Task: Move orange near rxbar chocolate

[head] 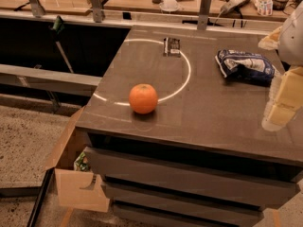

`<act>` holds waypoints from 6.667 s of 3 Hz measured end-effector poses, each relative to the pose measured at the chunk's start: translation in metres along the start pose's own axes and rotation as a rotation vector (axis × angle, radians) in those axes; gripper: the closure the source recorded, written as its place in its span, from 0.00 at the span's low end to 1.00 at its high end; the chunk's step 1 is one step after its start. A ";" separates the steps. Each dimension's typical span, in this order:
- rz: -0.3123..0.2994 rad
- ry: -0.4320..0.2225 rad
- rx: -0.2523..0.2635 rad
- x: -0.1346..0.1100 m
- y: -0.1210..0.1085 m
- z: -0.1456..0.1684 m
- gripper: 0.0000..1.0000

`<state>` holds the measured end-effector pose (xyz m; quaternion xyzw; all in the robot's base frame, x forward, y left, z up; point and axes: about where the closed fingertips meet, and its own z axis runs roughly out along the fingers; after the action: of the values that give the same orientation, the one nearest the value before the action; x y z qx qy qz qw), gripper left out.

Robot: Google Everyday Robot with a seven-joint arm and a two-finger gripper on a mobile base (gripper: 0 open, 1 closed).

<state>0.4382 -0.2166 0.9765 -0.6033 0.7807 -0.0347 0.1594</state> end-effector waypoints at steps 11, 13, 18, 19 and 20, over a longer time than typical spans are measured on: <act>0.053 -0.830 -0.049 -0.173 -0.008 0.130 0.00; 0.067 -0.888 -0.209 -0.207 0.004 0.163 0.00; 0.293 -0.899 0.372 -0.136 -0.091 0.082 1.00; 0.333 -0.895 0.458 -0.126 -0.110 0.073 1.00; 0.377 -0.959 0.418 -0.143 -0.122 0.085 1.00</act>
Offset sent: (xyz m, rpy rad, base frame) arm 0.0029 0.0180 0.0108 0.4965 -0.0350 0.1780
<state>0.6080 -0.1015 0.9552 -0.3571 0.6916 0.1184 0.6166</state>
